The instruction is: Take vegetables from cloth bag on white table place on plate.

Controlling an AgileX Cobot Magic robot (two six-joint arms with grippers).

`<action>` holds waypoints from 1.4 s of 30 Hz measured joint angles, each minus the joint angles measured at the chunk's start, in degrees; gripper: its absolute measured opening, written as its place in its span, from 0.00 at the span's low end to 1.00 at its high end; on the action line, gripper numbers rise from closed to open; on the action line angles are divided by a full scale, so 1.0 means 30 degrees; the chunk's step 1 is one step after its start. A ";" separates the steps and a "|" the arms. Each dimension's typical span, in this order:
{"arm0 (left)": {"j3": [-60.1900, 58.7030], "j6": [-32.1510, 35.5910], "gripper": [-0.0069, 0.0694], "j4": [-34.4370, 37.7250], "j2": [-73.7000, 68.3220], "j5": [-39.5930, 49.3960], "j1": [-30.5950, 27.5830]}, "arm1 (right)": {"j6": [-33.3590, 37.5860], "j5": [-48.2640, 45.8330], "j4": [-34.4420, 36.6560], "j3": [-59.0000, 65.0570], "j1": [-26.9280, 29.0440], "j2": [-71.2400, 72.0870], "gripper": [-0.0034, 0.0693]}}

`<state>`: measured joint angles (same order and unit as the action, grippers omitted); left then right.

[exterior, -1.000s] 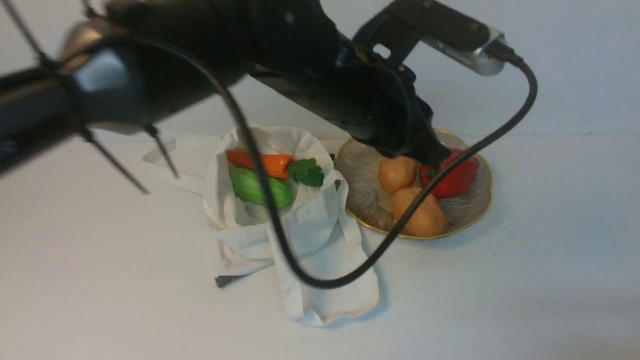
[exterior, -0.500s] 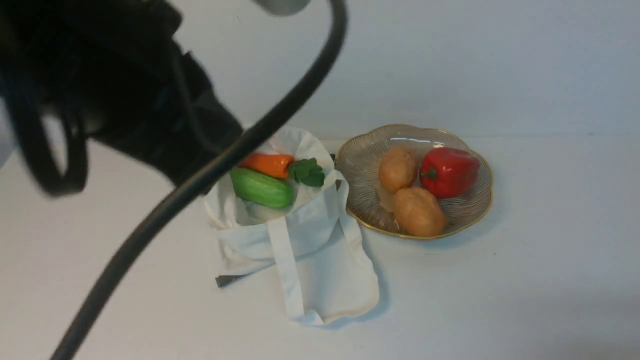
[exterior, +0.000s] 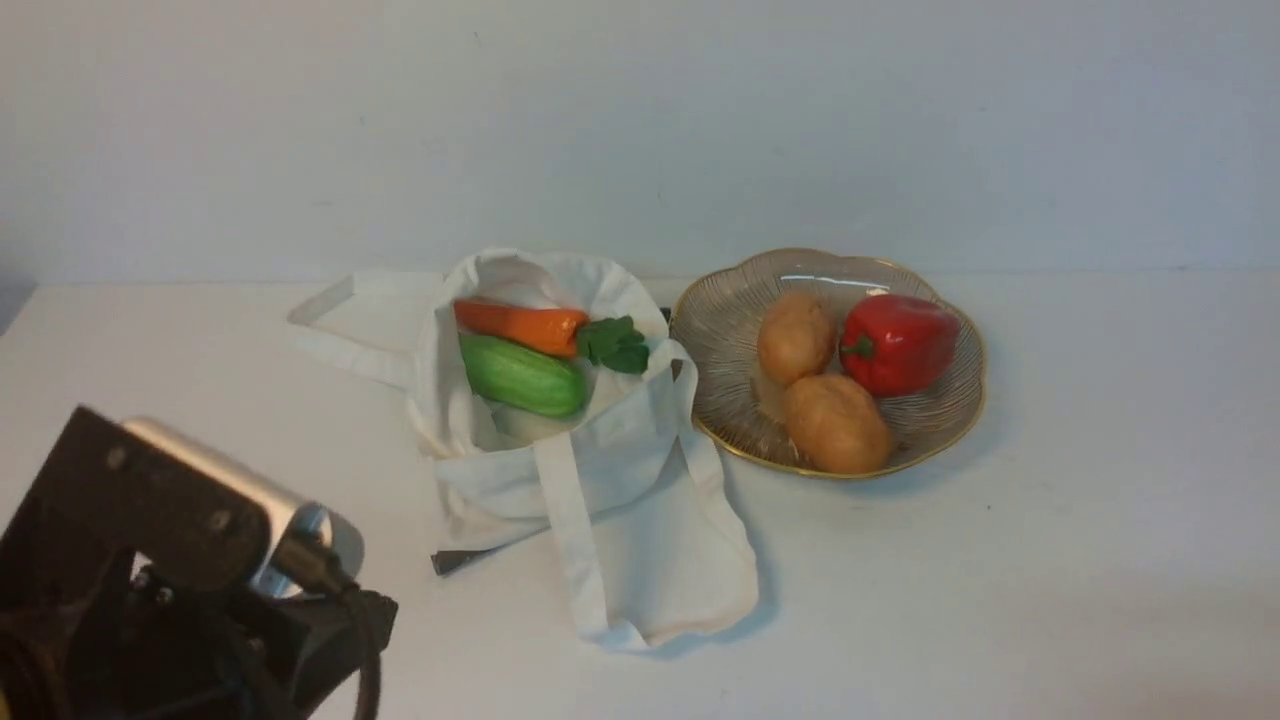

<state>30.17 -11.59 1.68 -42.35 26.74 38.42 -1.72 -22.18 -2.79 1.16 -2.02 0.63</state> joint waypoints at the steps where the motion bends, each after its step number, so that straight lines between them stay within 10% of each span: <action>1: -0.0991 -0.0217 0.08 0.0000 0.0275 -0.1507 0.0000 | 0.0000 0.0000 0.0000 0.0000 0.0000 0.0000 0.03; 30: -0.2625 0.0617 0.08 -0.0036 0.2404 -0.1231 -0.0264 | 0.0000 0.0000 0.0000 0.0000 0.0000 0.0000 0.03; 42: -0.5787 0.2908 0.08 0.0013 1.0558 0.0078 -0.8557 | 0.0000 0.0000 0.0000 0.0000 0.0000 0.0000 0.03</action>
<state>12.81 -2.87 1.72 -10.67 26.97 12.75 -1.72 -22.18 -2.79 1.16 -2.02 0.63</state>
